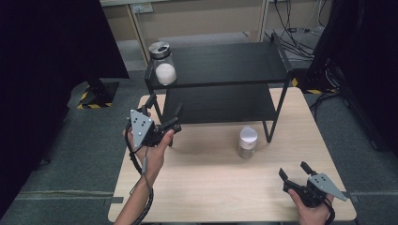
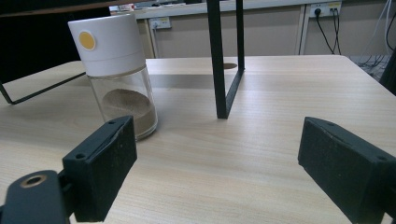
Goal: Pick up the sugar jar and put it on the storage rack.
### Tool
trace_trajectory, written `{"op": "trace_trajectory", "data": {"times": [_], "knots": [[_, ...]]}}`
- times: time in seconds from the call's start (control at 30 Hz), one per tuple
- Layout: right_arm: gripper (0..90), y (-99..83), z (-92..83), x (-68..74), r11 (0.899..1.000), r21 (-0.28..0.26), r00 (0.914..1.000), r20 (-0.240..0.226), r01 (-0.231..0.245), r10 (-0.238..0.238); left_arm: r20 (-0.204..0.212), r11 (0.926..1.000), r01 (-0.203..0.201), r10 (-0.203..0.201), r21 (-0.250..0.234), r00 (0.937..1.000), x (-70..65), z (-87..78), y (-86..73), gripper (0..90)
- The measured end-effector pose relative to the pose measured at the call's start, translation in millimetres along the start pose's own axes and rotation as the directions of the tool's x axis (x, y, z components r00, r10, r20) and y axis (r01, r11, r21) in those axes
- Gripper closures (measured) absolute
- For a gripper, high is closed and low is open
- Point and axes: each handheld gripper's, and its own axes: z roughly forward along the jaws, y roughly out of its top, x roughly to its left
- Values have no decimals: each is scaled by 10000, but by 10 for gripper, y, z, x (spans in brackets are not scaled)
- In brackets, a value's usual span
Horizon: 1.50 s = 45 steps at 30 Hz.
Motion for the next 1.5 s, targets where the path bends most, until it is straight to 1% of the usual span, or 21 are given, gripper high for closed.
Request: {"op": "trace_trajectory", "data": {"times": [0.2,0.27,0.7,0.93,1.03,1.27,1.5], "knots": [[119,1,2,1,10000,2,10000,-3,-20,20,14,9999,76,-76,149,10000,-13,-38,-80,127],[119,-1,2,-1,10000,-6,10000,-4,-10,10,63,9997,164,-166,201,9998,-15,-60,-115,127],[119,-1,0,0,10000,-4,10000,-5,0,0,149,9983,246,-254,523,9996,-39,-165,-281,123],[119,-1,0,1,10000,-8,10000,-6,19,-19,155,9960,344,-358,827,9992,-35,-239,-416,120],[119,-2,-1,1,10000,-13,10000,-4,0,0,189,9944,477,-496,940,9986,-25,-265,-463,120],[119,-4,-1,0,10000,-21,10000,-8,5,-5,124,9924,524,-541,1110,9985,-21,-314,-539,119],[119,-7,-2,3,10000,-40,10000,-7,-1,1,67,9891,587,-602,1353,9982,-12,-375,-647,118]]}}
